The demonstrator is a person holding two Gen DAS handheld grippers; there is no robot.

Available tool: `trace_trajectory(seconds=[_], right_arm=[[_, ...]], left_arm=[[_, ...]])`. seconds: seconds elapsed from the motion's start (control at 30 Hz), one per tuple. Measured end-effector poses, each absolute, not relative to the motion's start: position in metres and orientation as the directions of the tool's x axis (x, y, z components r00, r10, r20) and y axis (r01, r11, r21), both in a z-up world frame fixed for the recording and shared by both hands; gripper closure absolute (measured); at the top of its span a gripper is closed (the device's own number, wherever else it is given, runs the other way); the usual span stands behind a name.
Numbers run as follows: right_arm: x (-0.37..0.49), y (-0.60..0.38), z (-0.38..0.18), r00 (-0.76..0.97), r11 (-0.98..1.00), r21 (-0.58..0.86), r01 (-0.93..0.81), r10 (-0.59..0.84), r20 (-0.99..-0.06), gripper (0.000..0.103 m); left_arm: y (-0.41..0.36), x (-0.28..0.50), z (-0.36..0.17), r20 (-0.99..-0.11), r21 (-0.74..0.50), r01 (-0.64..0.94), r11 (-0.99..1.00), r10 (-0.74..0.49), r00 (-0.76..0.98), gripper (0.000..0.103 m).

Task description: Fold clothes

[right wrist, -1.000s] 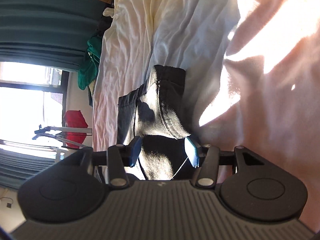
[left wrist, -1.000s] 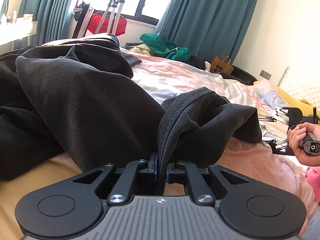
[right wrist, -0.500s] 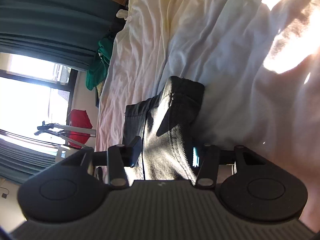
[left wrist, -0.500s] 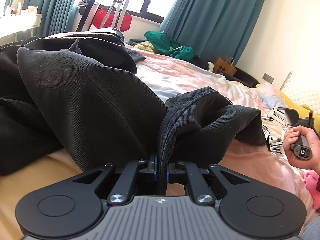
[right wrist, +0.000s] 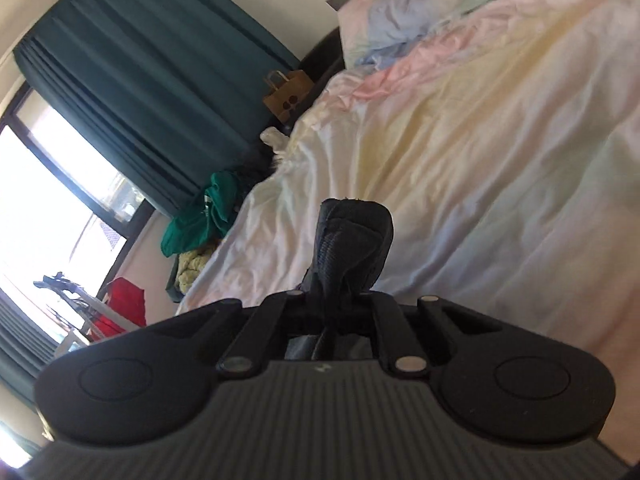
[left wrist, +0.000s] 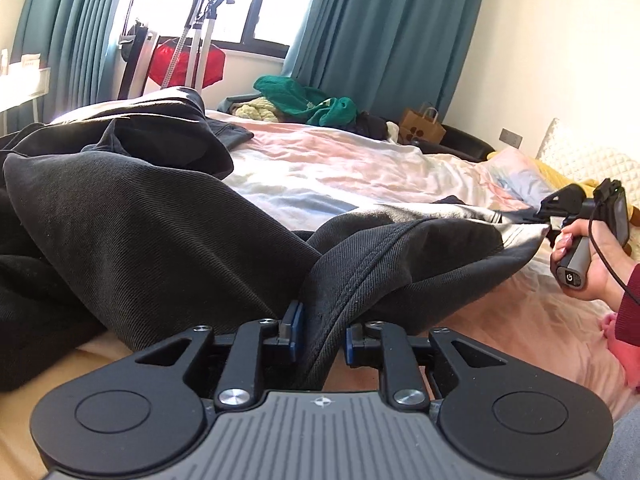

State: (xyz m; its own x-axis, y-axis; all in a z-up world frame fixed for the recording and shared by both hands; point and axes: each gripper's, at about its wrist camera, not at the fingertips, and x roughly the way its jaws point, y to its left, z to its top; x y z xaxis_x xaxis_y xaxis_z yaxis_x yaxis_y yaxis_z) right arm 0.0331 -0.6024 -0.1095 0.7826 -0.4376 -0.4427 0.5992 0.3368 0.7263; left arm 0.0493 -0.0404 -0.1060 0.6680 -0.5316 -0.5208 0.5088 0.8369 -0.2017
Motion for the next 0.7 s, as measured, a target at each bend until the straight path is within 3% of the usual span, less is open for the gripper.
trace_trajectory(seconds=[0.07, 0.1, 0.17, 0.27, 0.43, 0.53, 0.7], right_arm=[[0.031, -0.608, -0.128, 0.759, 0.291, 0.718, 0.633, -0.417, -0.500, 0.096], [0.030, -0.610, -0.135, 0.749, 0.276, 0.711, 0.646, -0.408, -0.522, 0.096], [0.032, -0.607, -0.138, 0.736, 0.289, 0.688, 0.665, -0.410, -0.539, 0.096], [0.035, -0.601, -0.132, 0.723, 0.329, 0.651, 0.684, -0.424, -0.545, 0.095], [0.030, -0.599, -0.129, 0.721, 0.328, 0.648, 0.687, -0.420, -0.552, 0.095], [0.031, -0.599, -0.130, 0.717, 0.329, 0.643, 0.691, -0.426, -0.552, 0.095], [0.034, -0.598, -0.131, 0.708, 0.334, 0.631, 0.700, -0.441, -0.551, 0.095]], left_arm=[[-0.038, 0.044, -0.101, -0.538, -0.223, 0.509, 0.831, -0.541, 0.647, 0.065], [-0.037, 0.042, -0.098, -0.547, -0.236, 0.509, 0.828, -0.546, 0.635, 0.048], [-0.023, 0.035, -0.092, -0.553, -0.321, 0.466, 0.825, -0.562, 0.615, 0.028], [0.009, 0.029, -0.087, -0.533, -0.488, 0.343, 0.802, -0.586, 0.610, 0.023], [0.092, 0.041, -0.117, -0.506, -0.784, -0.105, 0.611, -0.533, 0.678, 0.019], [0.128, 0.048, -0.146, -0.476, -0.867, -0.298, 0.399, -0.486, 0.733, 0.019], [0.149, 0.056, -0.167, -0.393, -0.920, -0.358, 0.163, -0.416, 0.820, 0.020]])
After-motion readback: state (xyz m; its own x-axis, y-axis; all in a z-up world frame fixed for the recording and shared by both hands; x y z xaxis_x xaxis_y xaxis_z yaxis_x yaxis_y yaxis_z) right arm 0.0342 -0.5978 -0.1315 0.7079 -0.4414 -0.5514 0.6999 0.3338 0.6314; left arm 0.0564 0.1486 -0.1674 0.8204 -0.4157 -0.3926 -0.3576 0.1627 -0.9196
